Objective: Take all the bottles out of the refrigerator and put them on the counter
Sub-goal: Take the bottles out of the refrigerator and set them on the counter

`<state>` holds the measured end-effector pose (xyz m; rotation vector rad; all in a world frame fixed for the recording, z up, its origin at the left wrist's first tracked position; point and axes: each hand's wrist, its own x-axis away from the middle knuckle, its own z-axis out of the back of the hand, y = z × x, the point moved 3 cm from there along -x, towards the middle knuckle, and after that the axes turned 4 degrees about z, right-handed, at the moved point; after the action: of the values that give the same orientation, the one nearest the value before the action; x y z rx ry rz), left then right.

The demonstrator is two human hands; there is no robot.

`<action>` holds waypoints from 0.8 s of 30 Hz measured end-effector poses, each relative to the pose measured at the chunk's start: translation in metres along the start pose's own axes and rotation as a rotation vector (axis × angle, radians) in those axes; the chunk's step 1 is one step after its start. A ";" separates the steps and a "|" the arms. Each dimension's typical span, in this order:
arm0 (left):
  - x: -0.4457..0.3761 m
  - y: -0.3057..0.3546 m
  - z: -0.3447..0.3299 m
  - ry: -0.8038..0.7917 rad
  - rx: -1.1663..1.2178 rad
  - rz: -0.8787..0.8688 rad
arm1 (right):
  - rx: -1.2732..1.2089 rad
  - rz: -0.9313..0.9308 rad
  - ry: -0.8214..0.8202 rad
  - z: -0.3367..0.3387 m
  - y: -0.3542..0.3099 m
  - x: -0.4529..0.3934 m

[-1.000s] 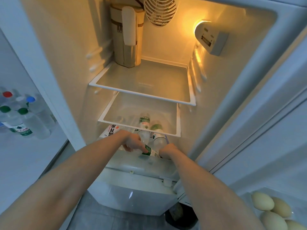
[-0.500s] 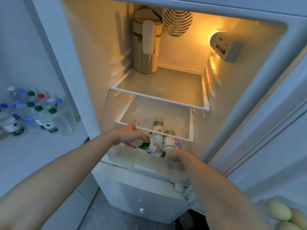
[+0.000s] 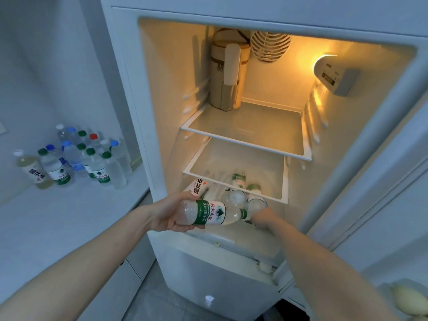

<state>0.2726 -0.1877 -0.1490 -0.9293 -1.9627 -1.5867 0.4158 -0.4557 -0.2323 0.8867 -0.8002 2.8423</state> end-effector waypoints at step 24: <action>0.075 -0.061 -0.107 0.742 -0.003 -0.519 | 0.123 0.666 0.570 0.059 -0.022 0.175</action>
<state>0.1699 -0.2815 -0.1106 0.2146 -1.6968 -1.8336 0.3053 -0.4826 -0.0852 -0.2788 -0.9677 3.4328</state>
